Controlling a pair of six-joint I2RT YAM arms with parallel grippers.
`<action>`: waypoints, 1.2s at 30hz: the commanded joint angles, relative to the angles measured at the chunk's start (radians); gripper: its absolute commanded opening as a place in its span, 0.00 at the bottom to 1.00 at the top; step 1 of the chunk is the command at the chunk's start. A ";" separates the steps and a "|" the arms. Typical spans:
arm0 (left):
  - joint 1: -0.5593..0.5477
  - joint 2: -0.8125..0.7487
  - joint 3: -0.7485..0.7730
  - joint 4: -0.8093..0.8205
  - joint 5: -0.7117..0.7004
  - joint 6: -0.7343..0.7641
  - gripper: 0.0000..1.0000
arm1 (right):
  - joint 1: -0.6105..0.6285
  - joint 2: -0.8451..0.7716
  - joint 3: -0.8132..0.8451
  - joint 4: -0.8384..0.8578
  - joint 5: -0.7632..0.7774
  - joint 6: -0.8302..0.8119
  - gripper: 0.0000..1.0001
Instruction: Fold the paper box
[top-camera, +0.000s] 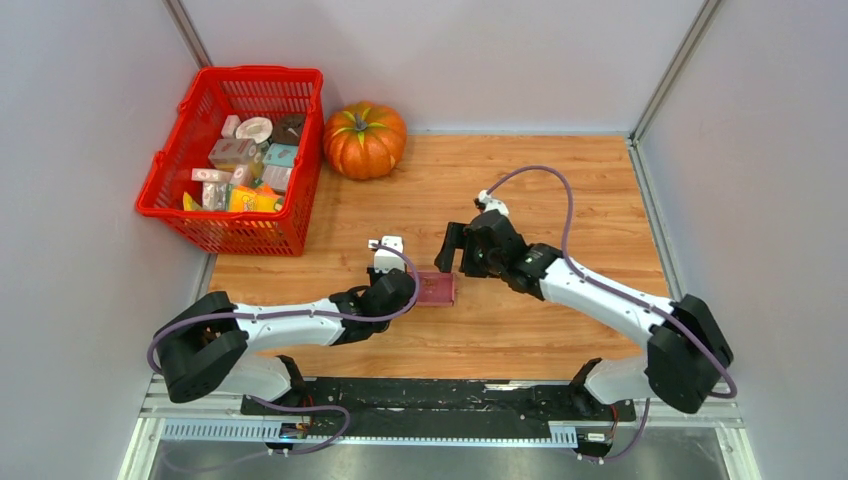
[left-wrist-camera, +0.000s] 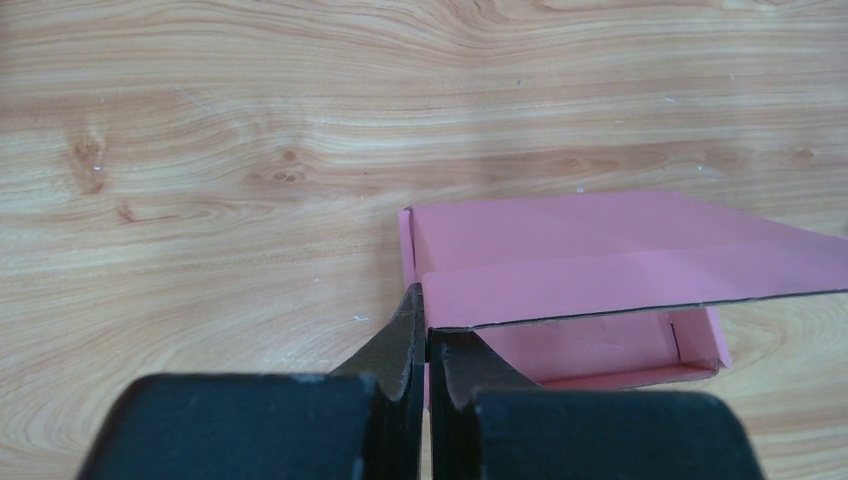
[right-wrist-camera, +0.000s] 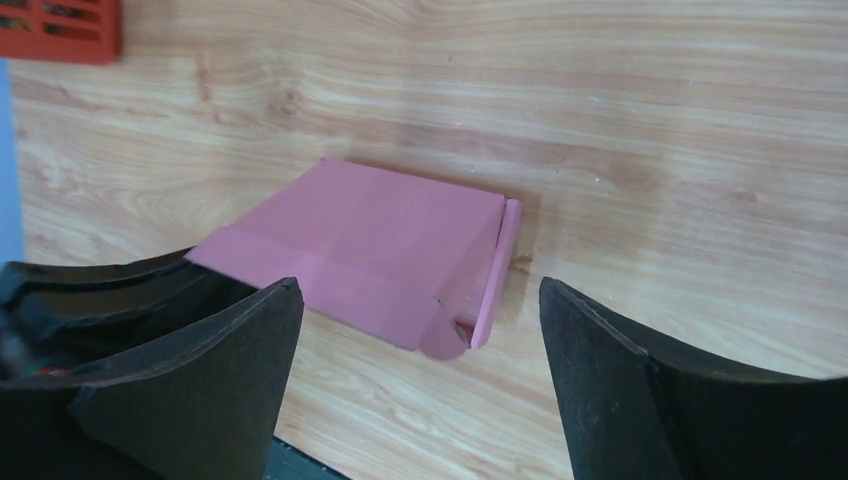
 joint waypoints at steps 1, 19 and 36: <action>-0.010 0.023 -0.030 0.004 0.046 0.019 0.00 | 0.029 0.081 -0.038 0.120 -0.019 -0.036 0.90; -0.010 -0.406 -0.180 -0.253 0.293 -0.032 0.52 | 0.125 0.160 -0.211 0.373 0.158 -0.053 0.88; 0.252 -0.198 0.128 -0.282 0.667 0.048 0.26 | 0.133 0.137 -0.255 0.372 0.080 -0.190 0.91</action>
